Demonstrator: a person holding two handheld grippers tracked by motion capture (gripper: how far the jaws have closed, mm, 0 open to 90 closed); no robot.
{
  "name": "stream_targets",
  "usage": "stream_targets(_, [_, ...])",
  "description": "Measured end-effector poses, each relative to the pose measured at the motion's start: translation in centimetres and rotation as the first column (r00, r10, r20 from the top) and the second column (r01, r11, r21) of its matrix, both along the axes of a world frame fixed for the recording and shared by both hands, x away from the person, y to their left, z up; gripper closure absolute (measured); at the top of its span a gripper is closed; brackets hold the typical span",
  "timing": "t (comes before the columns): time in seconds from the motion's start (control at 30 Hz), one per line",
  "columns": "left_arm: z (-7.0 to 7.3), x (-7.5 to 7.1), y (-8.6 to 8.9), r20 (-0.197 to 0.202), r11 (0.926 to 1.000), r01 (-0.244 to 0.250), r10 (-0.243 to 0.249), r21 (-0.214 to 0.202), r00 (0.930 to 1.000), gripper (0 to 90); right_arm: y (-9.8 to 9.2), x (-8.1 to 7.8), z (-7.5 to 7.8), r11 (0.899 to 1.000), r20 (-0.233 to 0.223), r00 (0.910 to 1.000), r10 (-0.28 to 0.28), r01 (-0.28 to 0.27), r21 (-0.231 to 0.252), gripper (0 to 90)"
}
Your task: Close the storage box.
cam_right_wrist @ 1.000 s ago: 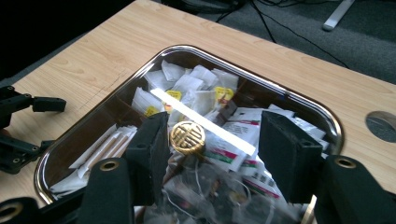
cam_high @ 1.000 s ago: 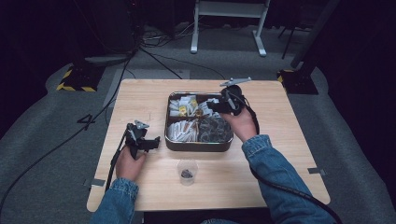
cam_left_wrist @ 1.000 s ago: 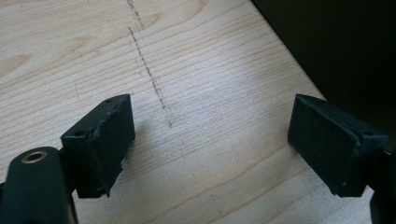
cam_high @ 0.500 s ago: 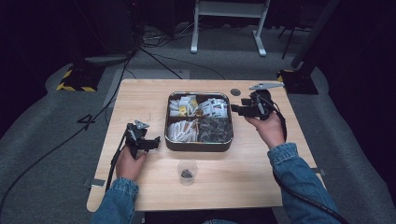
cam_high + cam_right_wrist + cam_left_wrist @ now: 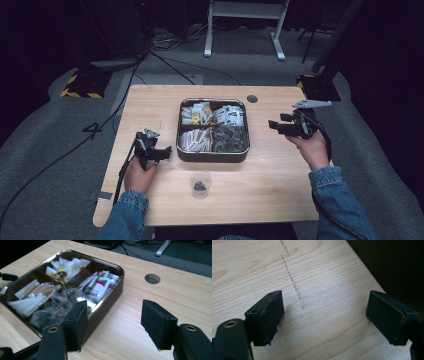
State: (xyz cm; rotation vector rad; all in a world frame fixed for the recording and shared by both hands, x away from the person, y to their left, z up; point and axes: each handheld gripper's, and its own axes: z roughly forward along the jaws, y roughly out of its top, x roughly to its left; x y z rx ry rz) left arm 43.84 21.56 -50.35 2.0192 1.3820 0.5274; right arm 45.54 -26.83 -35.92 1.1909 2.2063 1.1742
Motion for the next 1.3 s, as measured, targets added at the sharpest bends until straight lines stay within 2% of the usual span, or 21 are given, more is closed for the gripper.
stream_targets(0.17, [0.0,0.0,0.0,-0.001,1.0,0.0,0.0,0.001,1.0,15.3,-2.3,-0.6,-2.7,0.999,-0.012,0.9998,-0.017,0.017,0.029,37.5])
stream_targets(0.3, [0.0,0.0,0.0,0.0,1.0,0.0,0.0,0.0,1.0,15.3,-3.8,-1.0,-4.6,1.0,-0.033,0.9993,-0.019,0.02,0.014,37.4])
stream_targets(0.37, [0.0,0.0,0.0,-0.001,1.0,-0.001,0.001,0.0,1.0,15.3,-4.4,-0.9,-5.1,1.0,-0.053,0.9983,-0.022,0.021,-0.019,37.1])
stream_targets(0.43, [0.0,0.0,0.0,0.0,1.0,-0.002,0.002,-0.001,1.0,15.3,-4.9,-1.0,-5.4,0.999,-0.036,0.9987,-0.037,0.036,-0.04,37.0])
stream_targets(0.53, [0.0,0.0,0.0,0.0,1.0,-0.002,0.002,-0.001,1.0,15.3,-5.6,-1.0,-6.1,0.999,-0.051,0.9973,-0.052,0.052,-0.017,36.3])
stream_targets(0.63, [0.0,0.0,0.0,0.001,1.0,-0.002,0.002,-0.002,1.0,15.3,-6.2,-0.9,-7.0,0.997,-0.064,0.9955,-0.07,0.068,-0.031,35.7])
stream_targets(0.73, [0.0,0.0,0.0,0.0,1.0,-0.002,0.002,-0.001,1.0,15.3,-7.0,-0.6,-7.9,0.997,-0.082,0.9932,-0.083,0.083,-0.005,33.1])
stream_targets(0.8, [0.0,0.0,0.0,0.0,1.0,-0.002,0.002,-0.001,1.0,15.3,-7.6,-0.6,-8.5,0.995,-0.098,0.9921,-0.078,0.084,0.059,31.2])
stream_targets(0.87, [0.0,0.0,0.0,0.0,1.0,-0.002,0.002,-0.001,1.0,15.3,-8.0,-0.6,-9.0,0.993,-0.105,0.9918,-0.074,0.082,0.079,30.5])
stream_targets(1.0, [0.0,0.0,0.0,-0.001,1.0,-0.002,0.002,-0.001,1.0,15.3,-8.1,-0.7,-10.2,0.997,-0.073,0.9942,-0.079,0.08,0.016,29.0])
stream_targets(1.13, [0.0,0.0,0.0,-0.001,1.0,-0.002,0.002,-0.001,1.0,15.3,-8.3,-0.7,-11.3,0.996,-0.078,0.9929,-0.09,0.089,-0.025,28.5])
stream_targets(1.3, [0.0,0.0,0.0,0.0,1.0,-0.002,0.002,-0.001,1.0,15.3,-8.2,-0.4,-12.5,0.99,-0.083,0.991,-0.105,0.096,-0.1,27.2])
